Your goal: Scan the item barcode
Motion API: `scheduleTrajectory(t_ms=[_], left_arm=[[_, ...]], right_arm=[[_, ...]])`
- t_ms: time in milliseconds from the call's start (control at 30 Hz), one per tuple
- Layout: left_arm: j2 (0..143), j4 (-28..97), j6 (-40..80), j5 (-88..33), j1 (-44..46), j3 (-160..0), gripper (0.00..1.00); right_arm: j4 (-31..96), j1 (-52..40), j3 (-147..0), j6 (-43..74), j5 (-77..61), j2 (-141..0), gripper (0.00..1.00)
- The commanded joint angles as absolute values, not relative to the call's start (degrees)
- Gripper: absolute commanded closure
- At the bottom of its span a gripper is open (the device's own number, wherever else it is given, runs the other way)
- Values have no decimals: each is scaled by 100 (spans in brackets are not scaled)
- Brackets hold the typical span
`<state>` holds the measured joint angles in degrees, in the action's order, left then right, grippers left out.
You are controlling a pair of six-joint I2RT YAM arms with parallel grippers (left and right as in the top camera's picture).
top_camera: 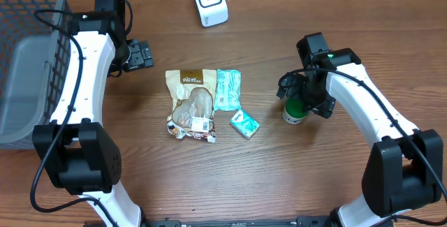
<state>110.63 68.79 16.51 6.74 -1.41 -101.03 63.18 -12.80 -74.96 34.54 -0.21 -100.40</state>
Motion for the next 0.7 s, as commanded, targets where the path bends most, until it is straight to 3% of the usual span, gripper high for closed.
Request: scheduleTrajectory(t_ms=[0,667], left_arm=[[10975,6873,1627,749,-104,-10195,0],[10975,6873,1627,749,-104,-10195,1]], right_arm=[[6283,-1299,-7450,3496,-58,-10009,0],[6154,-1299,-7450,3496,-58,-10009,0]])
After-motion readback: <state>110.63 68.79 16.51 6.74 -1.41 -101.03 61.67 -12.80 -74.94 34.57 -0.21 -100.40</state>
